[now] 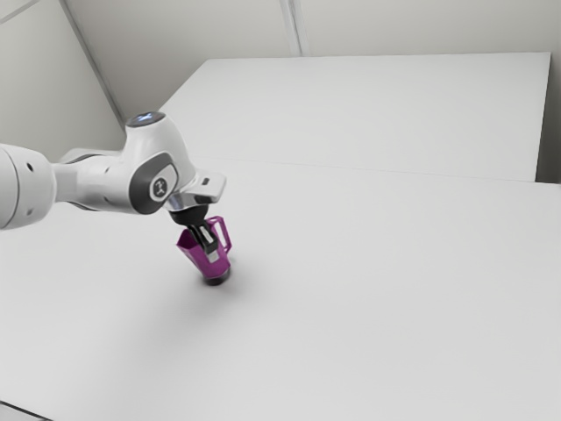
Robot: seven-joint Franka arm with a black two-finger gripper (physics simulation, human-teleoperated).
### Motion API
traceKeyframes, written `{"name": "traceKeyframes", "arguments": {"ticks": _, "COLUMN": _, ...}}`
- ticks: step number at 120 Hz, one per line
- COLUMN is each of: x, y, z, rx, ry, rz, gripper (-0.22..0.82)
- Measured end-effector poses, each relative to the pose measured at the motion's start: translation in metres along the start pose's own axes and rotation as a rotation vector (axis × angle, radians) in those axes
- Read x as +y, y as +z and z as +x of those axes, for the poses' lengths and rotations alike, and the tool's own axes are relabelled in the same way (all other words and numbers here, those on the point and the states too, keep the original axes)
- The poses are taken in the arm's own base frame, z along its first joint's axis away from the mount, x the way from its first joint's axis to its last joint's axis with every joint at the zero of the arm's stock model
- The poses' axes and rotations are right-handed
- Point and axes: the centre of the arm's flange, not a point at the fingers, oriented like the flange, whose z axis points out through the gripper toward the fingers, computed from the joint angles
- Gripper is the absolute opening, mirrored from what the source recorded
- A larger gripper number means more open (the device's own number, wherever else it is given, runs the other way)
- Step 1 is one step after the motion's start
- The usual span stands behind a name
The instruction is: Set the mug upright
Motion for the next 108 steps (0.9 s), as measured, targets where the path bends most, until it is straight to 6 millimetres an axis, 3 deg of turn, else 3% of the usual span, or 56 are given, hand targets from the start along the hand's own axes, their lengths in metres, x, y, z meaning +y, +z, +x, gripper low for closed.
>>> {"name": "traceKeyframes", "arguments": {"ticks": 19, "x": 0.012, "y": 0.008, "z": 0.008, "rx": -0.008, "ry": 0.019, "rz": -0.004, "gripper": -0.16}}
{"name": "traceKeyframes", "arguments": {"ticks": 44, "x": 0.006, "y": 0.009, "z": 0.005, "rx": -0.007, "ry": 0.002, "rz": -0.012, "gripper": 0.27}}
{"name": "traceKeyframes", "arguments": {"ticks": 69, "x": 0.007, "y": 0.003, "z": 0.005, "rx": -0.001, "ry": 0.003, "rz": -0.004, "gripper": 0.48}}
{"name": "traceKeyframes", "arguments": {"ticks": 79, "x": 0.008, "y": -0.012, "z": 0.005, "rx": 0.014, "ry": 0.003, "rz": 0.017, "gripper": 0.52}}
{"name": "traceKeyframes", "arguments": {"ticks": 96, "x": 0.011, "y": -0.056, "z": 0.009, "rx": 0.047, "ry": 0.005, "rz": 0.065, "gripper": 0.56}}
{"name": "traceKeyframes", "arguments": {"ticks": 108, "x": 0.022, "y": -0.086, "z": 0.022, "rx": 0.062, "ry": 0.026, "rz": 0.082, "gripper": 0.58}}
